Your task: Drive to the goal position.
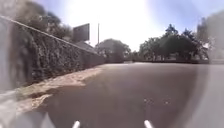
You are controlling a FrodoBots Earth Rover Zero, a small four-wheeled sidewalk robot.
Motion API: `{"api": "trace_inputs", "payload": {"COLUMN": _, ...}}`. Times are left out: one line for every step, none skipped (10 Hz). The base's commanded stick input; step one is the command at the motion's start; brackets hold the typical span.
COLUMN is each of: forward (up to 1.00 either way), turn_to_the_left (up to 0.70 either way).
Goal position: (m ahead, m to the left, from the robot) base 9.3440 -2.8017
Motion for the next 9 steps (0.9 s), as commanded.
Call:
{"api": "trace_inputs", "payload": {"forward": 1.00, "turn_to_the_left": -0.08}}
{"api": "trace_inputs", "payload": {"forward": 1.00, "turn_to_the_left": -0.16}}
{"api": "trace_inputs", "payload": {"forward": 1.00, "turn_to_the_left": 0.00}}
{"api": "trace_inputs", "payload": {"forward": 1.00, "turn_to_the_left": 0.00}}
{"api": "trace_inputs", "payload": {"forward": 1.00, "turn_to_the_left": 0.00}}
{"api": "trace_inputs", "payload": {"forward": 1.00, "turn_to_the_left": 0.00}}
{"api": "trace_inputs", "payload": {"forward": 1.00, "turn_to_the_left": 0.00}}
{"api": "trace_inputs", "payload": {"forward": 1.00, "turn_to_the_left": 0.00}}
{"api": "trace_inputs", "payload": {"forward": 1.00, "turn_to_the_left": 0.00}}
